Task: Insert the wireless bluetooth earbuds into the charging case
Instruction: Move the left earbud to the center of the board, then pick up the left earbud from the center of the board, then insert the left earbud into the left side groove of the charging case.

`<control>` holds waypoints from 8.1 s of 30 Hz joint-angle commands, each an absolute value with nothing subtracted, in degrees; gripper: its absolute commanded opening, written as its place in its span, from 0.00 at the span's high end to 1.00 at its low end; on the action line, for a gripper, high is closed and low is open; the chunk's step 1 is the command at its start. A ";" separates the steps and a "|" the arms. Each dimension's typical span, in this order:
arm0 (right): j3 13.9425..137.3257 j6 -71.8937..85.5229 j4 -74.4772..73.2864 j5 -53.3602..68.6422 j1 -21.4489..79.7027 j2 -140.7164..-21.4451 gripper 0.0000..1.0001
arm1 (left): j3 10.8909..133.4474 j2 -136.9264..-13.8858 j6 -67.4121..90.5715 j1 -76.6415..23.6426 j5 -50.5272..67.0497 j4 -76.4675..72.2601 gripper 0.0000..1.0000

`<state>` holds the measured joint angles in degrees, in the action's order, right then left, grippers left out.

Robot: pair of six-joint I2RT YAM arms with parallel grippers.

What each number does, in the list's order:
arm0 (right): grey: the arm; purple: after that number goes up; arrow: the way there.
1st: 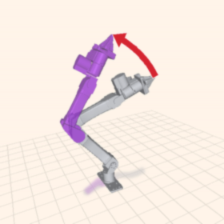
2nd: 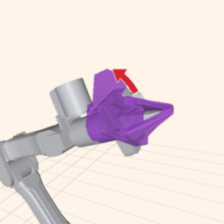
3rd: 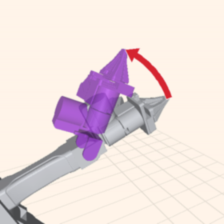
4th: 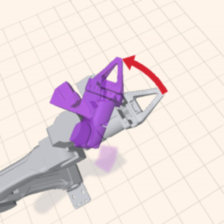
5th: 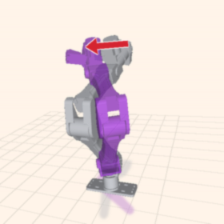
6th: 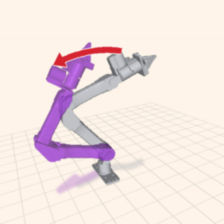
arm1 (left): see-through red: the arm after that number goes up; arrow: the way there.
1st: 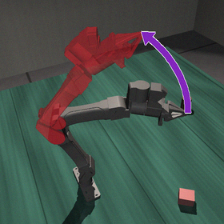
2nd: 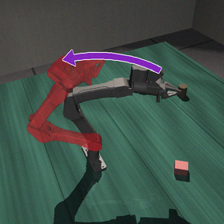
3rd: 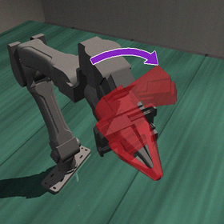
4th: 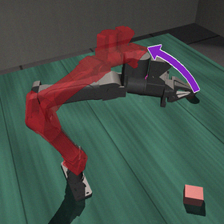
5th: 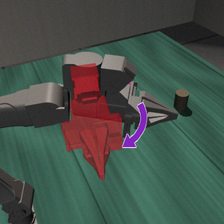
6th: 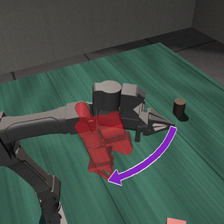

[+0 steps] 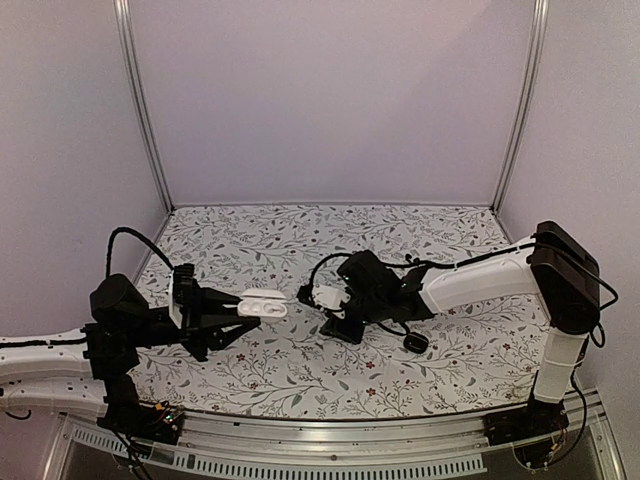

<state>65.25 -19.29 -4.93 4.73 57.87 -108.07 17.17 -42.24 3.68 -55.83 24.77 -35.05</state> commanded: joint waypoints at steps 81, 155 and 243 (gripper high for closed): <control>68.54 -4.40 -14.04 0.58 57.20 -108.81 0.77 | 16.61 -40.42 3.95 -55.07 22.71 -34.91 1.00; 70.53 7.60 -15.11 12.65 53.17 -115.30 0.80 | 15.89 -40.20 3.57 -55.05 22.76 -35.77 1.00; 83.93 -29.14 -21.59 -2.95 78.31 -89.08 1.00 | 24.61 -52.21 -1.64 -57.91 31.36 -33.14 1.00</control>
